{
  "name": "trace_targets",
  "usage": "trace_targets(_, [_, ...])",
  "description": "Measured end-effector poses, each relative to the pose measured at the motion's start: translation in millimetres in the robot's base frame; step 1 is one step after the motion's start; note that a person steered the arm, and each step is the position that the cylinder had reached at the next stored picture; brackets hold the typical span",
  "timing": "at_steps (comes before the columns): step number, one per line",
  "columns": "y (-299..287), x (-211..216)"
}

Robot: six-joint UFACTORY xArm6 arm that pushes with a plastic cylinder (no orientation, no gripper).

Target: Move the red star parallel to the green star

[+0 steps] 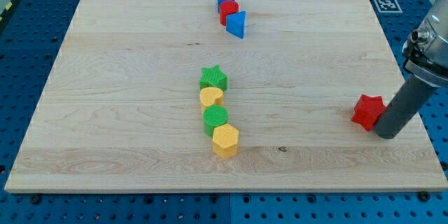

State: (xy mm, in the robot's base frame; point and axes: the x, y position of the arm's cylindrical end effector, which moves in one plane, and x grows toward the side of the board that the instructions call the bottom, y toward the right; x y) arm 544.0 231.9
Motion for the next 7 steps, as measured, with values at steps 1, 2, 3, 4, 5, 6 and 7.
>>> trace_targets(1, [-1, -14])
trace_targets(2, [-2, -19])
trace_targets(3, [-3, -22])
trace_targets(4, [-3, -32])
trace_targets(5, [-6, -39])
trace_targets(6, [-23, -42])
trace_targets(7, [-23, -42])
